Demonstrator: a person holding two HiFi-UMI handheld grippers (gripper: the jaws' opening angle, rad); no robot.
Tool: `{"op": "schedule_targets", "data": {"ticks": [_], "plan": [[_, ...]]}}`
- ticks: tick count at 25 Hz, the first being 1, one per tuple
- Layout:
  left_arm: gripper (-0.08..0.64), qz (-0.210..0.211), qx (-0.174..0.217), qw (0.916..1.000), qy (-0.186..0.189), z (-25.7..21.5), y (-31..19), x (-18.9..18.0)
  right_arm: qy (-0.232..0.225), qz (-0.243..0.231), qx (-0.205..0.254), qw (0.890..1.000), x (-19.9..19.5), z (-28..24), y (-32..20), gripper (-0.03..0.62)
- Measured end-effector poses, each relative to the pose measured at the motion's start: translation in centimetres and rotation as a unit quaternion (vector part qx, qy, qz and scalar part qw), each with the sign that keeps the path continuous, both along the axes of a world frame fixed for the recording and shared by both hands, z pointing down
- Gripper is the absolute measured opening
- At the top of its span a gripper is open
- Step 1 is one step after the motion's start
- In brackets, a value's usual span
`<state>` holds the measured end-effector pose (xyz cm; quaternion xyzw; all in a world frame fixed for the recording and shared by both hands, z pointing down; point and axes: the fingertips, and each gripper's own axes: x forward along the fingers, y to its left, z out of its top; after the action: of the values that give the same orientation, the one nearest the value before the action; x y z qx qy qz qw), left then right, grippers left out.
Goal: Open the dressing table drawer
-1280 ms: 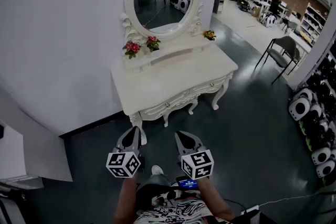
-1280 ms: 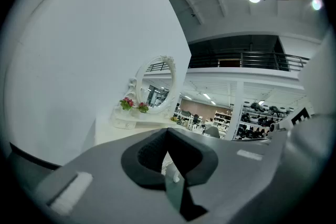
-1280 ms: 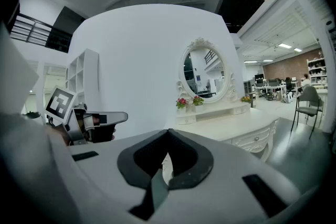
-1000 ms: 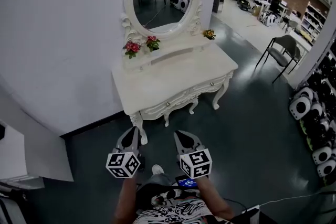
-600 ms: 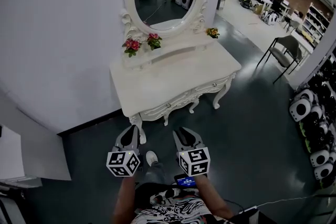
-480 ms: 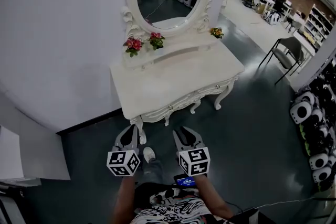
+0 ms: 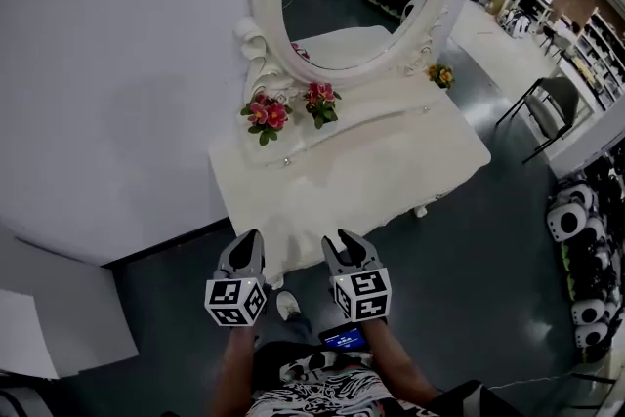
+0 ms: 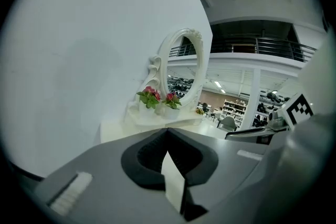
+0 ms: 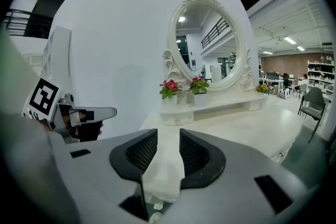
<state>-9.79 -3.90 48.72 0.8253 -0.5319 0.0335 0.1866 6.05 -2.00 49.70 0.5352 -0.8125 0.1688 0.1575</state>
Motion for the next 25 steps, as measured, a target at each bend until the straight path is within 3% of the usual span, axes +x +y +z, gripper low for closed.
{"op": "schedule_targets", "data": {"ticks": [10, 25], "plan": [[0.002, 0.031, -0.009, 0.9994, 0.006, 1.4, -10.1, -1.6, 0.015, 0.018, -0.008, 1.000, -2.8, 0.5, -9.7, 0.132], [0.002, 0.034, -0.025, 0.9991, -0.009, 3.5, -16.1, -1.9, 0.019, -0.006, -0.030, 0.999, -4.5, 3.3, -15.7, 0.132]]}}
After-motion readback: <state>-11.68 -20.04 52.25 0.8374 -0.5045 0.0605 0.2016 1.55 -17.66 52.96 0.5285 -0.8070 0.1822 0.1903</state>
